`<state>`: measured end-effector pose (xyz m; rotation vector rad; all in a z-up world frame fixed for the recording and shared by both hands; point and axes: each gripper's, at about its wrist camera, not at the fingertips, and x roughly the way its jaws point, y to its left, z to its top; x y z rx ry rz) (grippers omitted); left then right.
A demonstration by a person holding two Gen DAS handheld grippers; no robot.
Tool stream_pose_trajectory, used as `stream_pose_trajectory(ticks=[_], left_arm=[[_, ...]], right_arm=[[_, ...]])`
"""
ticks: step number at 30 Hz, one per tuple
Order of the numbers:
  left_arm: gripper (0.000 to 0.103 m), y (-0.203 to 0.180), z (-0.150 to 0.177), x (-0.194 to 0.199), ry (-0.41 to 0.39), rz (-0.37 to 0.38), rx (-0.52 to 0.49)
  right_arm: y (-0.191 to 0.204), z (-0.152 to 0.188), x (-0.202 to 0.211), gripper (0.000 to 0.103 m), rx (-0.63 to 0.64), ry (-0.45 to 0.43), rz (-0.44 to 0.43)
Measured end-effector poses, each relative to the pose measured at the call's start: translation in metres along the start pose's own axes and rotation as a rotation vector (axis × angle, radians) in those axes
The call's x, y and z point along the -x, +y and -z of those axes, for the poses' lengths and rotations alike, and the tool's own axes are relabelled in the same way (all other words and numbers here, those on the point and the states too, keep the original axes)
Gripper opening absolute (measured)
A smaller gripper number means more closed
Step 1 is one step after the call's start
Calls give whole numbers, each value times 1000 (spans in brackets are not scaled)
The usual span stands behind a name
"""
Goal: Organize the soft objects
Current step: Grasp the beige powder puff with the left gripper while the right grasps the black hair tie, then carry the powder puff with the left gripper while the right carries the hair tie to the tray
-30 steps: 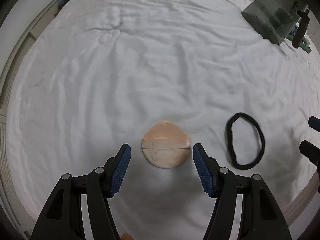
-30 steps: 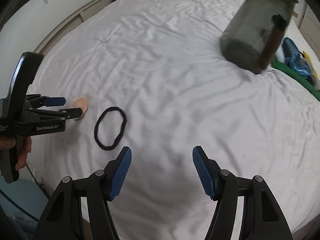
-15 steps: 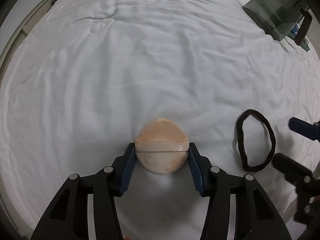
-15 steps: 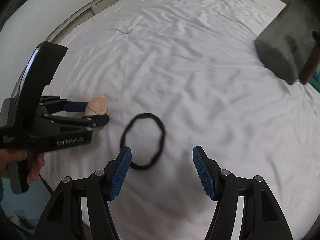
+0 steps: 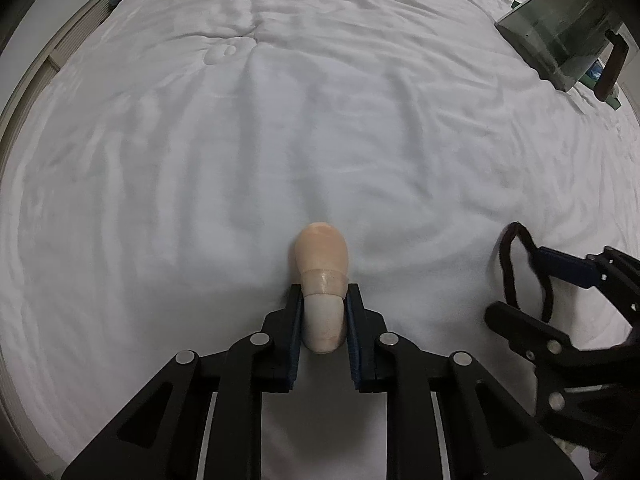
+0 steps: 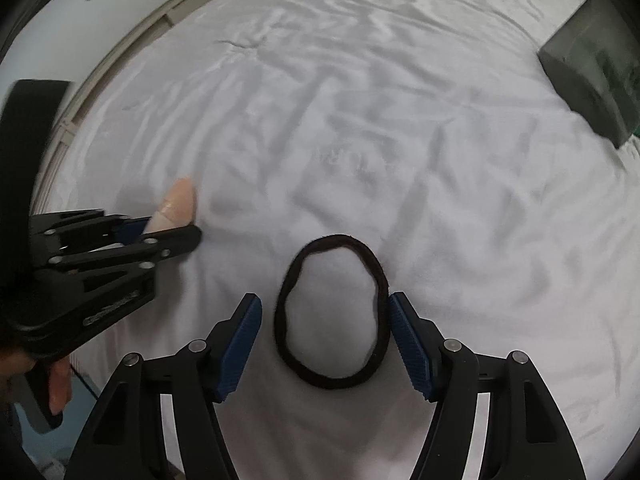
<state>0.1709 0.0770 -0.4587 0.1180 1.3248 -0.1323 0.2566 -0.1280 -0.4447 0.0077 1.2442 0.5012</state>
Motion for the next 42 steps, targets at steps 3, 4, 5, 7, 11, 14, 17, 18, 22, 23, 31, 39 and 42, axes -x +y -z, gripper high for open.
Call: stream_pose_trajectory(ticks=[3, 4, 5, 7, 11, 14, 17, 18, 22, 23, 31, 39, 42], left_arm=[[16, -6, 4, 3, -2, 5, -1], [16, -5, 6, 4, -3, 7, 1], [16, -2, 7, 7, -4, 9, 4], [16, 1, 3, 11, -4, 13, 11], [16, 0, 3, 13, -6, 5, 16], [17, -5, 4, 16, -7, 1, 20], [16, -8, 5, 17, -12, -5, 21], [17, -8, 5, 18, -13, -6, 21], [7, -8, 7, 20, -20, 5, 37], [7, -7, 8, 21, -20, 14, 45], [7, -1, 6, 43, -38, 112, 103], [6, -26, -7, 59, -31, 89, 45], [6, -53, -13, 73, -43, 91, -21]], right_arm=[[-8, -2, -3, 62, -46, 5, -9], [-12, -2, -2, 62, -57, -1, -10], [-13, -1, -1, 62, -60, -2, -4], [-17, -1, -3, 61, -61, 2, 4], [-16, -1, -7, 47, -53, 0, -6], [-23, 1, -4, 9, -67, 0, -56], [-34, 3, -1, 8, -92, -1, -129], [-38, 4, -1, 7, -96, -3, -142], [-45, 3, 8, 7, -89, -14, -152], [-45, 2, 10, 7, -84, -17, -149], [-39, -1, 29, 7, -31, -58, -126], [-63, 14, 46, 7, -78, -86, -145], [-82, 20, 62, 7, -100, -102, -133]])
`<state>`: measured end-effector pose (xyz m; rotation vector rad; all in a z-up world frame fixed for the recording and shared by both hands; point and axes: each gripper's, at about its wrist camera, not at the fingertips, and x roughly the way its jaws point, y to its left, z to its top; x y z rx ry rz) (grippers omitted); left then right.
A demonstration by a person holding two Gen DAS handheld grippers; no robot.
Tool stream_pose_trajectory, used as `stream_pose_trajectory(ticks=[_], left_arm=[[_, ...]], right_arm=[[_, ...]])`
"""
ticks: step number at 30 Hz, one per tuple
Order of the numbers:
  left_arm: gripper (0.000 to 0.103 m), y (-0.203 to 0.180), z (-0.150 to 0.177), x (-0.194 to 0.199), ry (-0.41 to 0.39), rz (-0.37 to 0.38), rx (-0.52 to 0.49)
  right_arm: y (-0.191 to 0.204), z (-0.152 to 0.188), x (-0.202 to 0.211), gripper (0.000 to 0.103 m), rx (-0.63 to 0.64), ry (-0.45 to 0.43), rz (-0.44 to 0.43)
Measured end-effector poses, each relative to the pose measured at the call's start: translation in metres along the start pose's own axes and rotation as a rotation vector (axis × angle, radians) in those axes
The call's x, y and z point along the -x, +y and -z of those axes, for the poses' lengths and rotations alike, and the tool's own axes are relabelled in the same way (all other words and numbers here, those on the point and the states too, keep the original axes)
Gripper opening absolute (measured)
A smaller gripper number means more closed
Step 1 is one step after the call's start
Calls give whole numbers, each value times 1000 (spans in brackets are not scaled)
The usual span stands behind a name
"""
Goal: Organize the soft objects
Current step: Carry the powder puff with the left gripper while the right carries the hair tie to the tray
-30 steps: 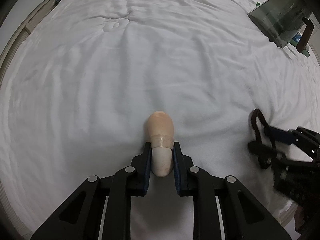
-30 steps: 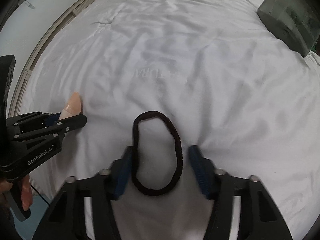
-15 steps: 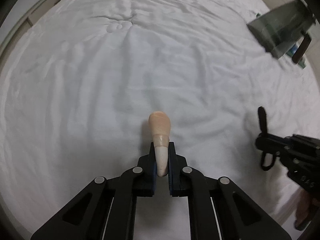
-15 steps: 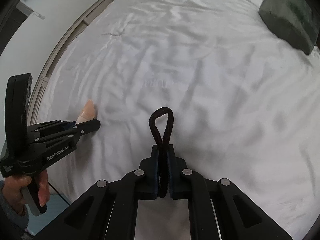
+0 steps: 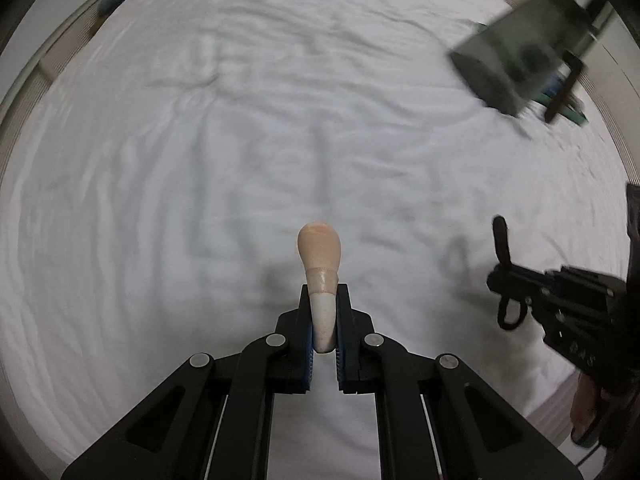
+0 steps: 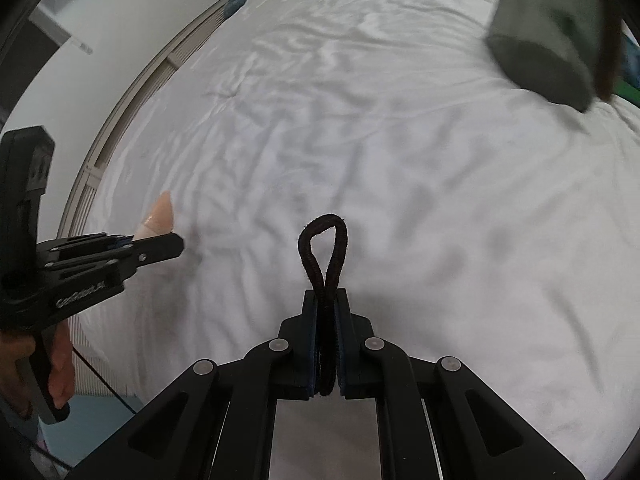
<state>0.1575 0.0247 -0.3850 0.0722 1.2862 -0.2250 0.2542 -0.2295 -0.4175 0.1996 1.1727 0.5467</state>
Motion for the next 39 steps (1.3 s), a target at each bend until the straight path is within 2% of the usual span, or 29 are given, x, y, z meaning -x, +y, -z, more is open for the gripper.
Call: stream_pose_trajectory(ticks=[5, 8, 13, 17, 22, 27, 30, 34, 39], left_arm=[[6, -67, -22, 20, -20, 58, -96], [6, -119, -44, 28, -44, 80, -171], [6, -208, -82, 39, -79, 167, -253], [6, -281, -124, 41, -120, 236, -282], [6, -357, -194, 35, -206, 279, -274], [6, -411, -272, 13, -255, 303, -225], [6, -434, -310, -5, -270, 278, -203], [6, -447, -339, -38, -254, 222, -177], [6, -455, -350, -72, -224, 160, -142]], right_arm=[[-44, -2, 53, 7, -38, -48, 48], [-80, -5, 93, 7, -63, -85, 97], [-154, -21, 160, 7, -95, -160, 211], [-206, -42, 202, 7, -104, -219, 278], [-281, -81, 241, 7, -88, -296, 337], [-339, -123, 249, 7, -44, -327, 361], [-361, -151, 242, 7, -9, -330, 382], [-387, -176, 224, 7, 14, -323, 411], [-412, -206, 189, 7, 33, -291, 429]])
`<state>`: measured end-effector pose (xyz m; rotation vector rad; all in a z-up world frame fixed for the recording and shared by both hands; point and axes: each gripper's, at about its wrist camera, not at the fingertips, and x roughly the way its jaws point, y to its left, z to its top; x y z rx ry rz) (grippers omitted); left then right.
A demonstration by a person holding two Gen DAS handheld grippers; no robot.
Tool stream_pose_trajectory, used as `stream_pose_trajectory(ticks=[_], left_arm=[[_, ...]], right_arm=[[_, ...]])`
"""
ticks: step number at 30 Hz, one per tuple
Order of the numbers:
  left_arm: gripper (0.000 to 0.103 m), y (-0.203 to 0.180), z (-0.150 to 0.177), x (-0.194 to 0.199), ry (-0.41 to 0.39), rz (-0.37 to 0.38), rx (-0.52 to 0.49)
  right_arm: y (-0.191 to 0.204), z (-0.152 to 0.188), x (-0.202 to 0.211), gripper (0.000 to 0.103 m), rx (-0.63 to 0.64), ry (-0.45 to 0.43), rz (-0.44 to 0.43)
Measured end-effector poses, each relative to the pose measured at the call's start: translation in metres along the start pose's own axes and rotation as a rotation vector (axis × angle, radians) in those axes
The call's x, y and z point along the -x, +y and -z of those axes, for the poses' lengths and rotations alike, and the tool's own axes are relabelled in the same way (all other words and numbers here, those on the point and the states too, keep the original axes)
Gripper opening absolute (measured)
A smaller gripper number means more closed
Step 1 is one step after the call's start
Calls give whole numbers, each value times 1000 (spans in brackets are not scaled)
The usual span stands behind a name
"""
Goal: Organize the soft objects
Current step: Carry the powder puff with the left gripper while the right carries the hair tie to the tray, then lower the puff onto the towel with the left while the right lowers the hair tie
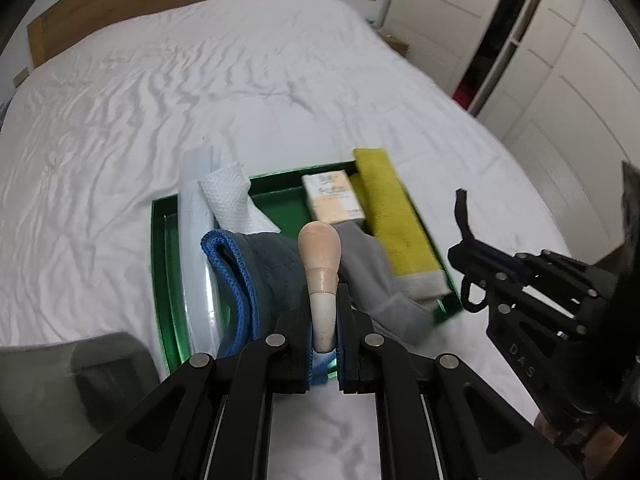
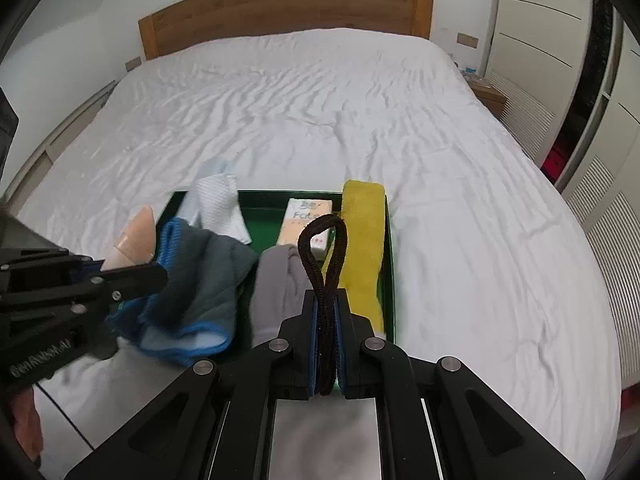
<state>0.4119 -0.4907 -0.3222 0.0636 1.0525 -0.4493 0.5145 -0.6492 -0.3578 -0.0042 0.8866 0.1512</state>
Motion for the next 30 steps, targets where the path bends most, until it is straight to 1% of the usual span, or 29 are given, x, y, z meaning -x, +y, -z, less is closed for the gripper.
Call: stream_pose_trajectory(ticks=[2, 5, 10, 14, 16, 23, 30], left_arm=[[6, 1, -1, -17, 20, -26, 12], [6, -2, -3, -34, 38, -41, 27], [6, -4, -8, -42, 35, -56, 45], [7, -1, -20, -52, 28, -70, 64], [7, -1, -25, -57, 30, -75, 69], [7, 0, -34, -70, 36, -112, 78], [7, -1, -31, -78, 46, -143, 61]], right_arm=[[-4, -5, -19, 7, 2, 13, -1], [-6, -11, -45, 7, -4, 33, -2], [-17, -23, -69, 7, -13, 34, -14], [-21, -34, -87, 7, -3, 43, -34], [-22, -38, -97, 7, 12, 50, -19], [-20, -45, -118, 7, 33, 74, -18], [-17, -49, -127, 9, 47, 76, -13]])
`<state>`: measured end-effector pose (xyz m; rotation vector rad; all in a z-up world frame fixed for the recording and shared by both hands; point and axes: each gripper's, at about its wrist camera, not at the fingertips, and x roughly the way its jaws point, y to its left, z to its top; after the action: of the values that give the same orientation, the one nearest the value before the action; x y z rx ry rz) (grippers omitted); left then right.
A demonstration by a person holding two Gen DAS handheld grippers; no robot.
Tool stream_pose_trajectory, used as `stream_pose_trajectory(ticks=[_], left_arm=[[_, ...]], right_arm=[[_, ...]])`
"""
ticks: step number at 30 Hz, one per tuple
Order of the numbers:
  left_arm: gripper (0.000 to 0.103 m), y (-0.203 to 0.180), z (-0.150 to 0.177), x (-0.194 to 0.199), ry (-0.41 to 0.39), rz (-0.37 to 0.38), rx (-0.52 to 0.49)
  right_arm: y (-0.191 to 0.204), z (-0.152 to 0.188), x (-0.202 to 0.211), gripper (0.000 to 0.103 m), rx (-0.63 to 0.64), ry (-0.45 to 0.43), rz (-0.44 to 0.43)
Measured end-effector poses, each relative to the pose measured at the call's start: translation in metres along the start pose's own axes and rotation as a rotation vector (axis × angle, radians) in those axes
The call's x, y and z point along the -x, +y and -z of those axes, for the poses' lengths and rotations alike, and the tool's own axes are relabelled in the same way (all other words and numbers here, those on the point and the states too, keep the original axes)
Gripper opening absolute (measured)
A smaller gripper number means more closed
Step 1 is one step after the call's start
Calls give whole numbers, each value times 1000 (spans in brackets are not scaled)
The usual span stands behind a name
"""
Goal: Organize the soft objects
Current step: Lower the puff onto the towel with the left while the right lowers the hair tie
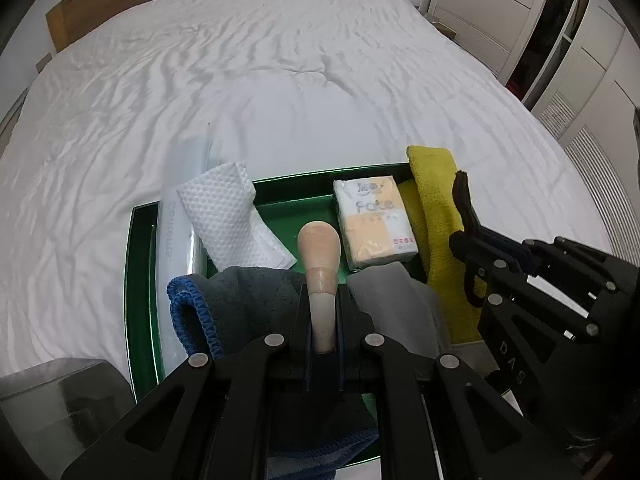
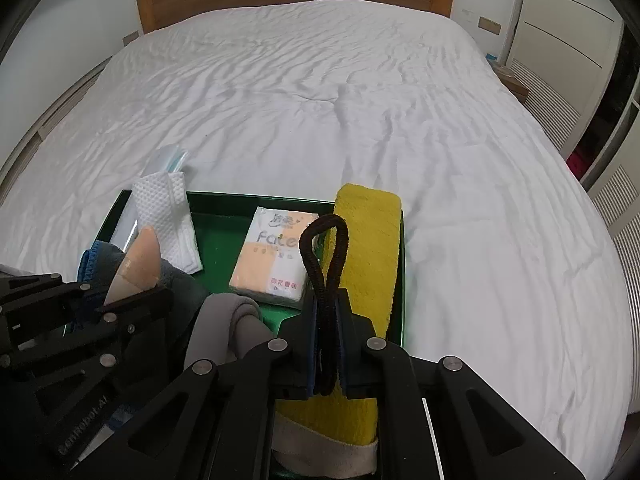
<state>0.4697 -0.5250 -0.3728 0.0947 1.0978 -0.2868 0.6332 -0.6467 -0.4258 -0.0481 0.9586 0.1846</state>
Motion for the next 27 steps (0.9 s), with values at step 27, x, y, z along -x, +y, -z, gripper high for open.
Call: stream_pose_trajectory(ticks=[27], left_arm=[[16, 7, 2, -8, 1, -19, 24]], right_arm=[[7, -2, -14, 17, 24, 27, 0]])
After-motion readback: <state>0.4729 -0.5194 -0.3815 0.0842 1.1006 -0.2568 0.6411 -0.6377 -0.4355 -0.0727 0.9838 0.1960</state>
